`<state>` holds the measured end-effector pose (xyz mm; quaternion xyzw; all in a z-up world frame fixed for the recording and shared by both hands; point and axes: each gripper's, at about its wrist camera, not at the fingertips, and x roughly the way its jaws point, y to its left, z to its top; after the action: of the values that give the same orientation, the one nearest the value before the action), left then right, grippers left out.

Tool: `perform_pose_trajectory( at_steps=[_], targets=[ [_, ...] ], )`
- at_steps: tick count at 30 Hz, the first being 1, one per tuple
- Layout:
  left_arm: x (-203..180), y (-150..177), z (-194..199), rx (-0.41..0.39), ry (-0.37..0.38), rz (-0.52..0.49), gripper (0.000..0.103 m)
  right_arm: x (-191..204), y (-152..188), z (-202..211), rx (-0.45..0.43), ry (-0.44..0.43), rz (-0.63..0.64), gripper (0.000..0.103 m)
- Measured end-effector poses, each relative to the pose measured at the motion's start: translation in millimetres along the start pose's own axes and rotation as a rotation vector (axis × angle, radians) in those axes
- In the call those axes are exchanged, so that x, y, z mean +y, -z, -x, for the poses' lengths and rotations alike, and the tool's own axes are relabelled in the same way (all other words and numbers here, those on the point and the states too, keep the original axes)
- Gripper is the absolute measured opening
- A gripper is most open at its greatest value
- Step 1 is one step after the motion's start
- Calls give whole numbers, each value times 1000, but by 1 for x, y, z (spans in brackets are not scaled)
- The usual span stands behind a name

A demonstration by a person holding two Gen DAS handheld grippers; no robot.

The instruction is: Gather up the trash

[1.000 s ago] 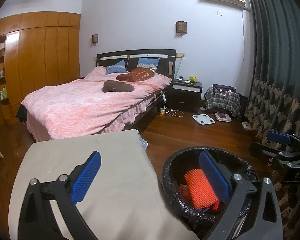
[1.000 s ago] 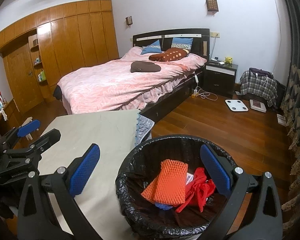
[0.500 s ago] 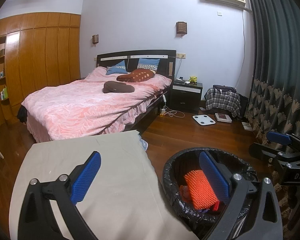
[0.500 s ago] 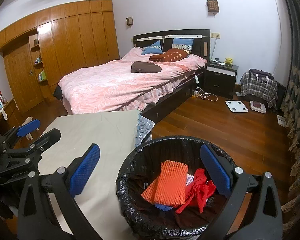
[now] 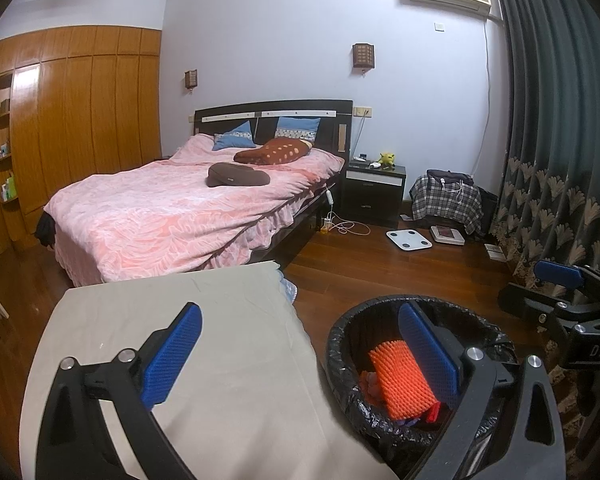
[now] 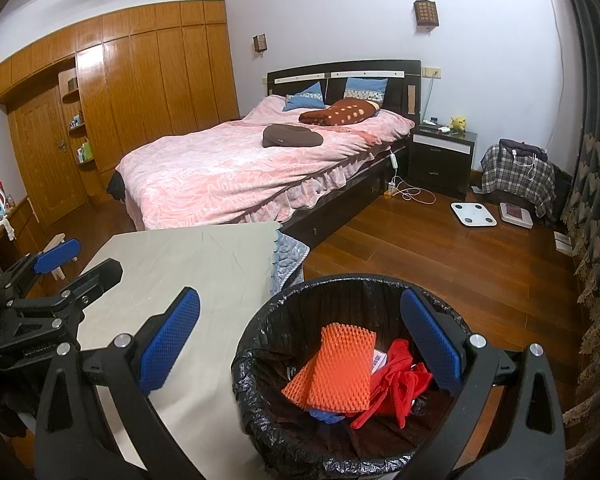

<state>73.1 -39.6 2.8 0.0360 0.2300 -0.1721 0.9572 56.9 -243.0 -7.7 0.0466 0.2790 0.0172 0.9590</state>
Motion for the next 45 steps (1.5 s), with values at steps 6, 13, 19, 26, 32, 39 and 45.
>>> perform_pose_trajectory(
  at_steps=[6,13,19,26,32,39,45],
  targets=[
    [0,0,0,1,0,0,97,0,1,0,0,0,0,98],
    [0,0,0,1,0,0,97,0,1,-1,0,1,0,98],
    [1,0,0,0,0,0,97,0,1,-1,0,0,1,98],
    [0,0,0,1,0,-1,97,1,2,-1,0,1,0,98],
    [0,0,0,1,1,-1,97,1,2,-1,0,0,0,98],
    [3,-1,2,2,-1,1,97,1,3,-1,0,0,0,98],
    [3,-1,2,3,-1,1,97,1,3,-1,-1,1,1,98]
  ],
)
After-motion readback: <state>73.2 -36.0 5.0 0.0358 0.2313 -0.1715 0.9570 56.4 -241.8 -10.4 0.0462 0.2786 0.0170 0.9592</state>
